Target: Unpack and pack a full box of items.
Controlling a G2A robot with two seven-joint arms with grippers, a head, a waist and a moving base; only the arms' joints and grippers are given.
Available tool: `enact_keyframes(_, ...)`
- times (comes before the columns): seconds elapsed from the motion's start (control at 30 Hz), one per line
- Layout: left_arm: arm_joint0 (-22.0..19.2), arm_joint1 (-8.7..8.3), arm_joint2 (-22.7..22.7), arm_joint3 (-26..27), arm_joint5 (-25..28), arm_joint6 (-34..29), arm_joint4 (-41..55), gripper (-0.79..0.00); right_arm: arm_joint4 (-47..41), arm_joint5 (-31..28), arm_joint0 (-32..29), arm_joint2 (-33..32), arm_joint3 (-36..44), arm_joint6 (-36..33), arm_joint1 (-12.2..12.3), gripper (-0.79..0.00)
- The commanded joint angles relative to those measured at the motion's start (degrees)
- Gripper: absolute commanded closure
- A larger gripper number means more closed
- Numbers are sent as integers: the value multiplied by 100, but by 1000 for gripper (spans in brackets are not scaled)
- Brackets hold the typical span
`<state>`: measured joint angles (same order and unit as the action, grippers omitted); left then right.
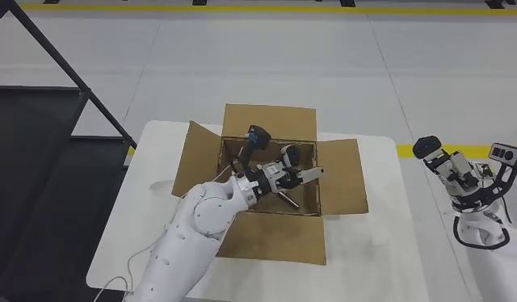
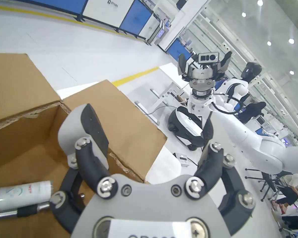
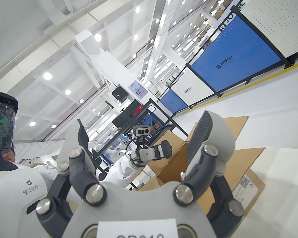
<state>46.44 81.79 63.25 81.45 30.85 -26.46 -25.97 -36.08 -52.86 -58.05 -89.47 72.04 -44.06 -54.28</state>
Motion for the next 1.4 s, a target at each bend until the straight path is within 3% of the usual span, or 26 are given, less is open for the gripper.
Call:
enact_keyframes(0.0,11,-4,3,32,1,0,-2,-785,0,0,0,0,0,0,0,-785)
enact_keyframes(0.43,11,-4,3,32,1,0,-2,-785,111,-55,16,4,175,-44,2,-785)
enact_keyframes(0.57,120,-23,114,191,-80,152,70,-785,1061,-121,-131,-145,847,-32,33,-785)
enact_keyframes(0.77,514,-135,654,753,-292,330,43,-785,2807,272,-198,-108,1863,48,42,-785)
enact_keyframes(1.07,1509,-351,1658,1850,-484,312,-116,-785,5203,1119,456,943,2877,-157,-42,-785)
enact_keyframes(1.37,2484,-501,2659,2654,-553,539,-69,-785,6249,1815,1619,2534,2678,-416,-285,-785)
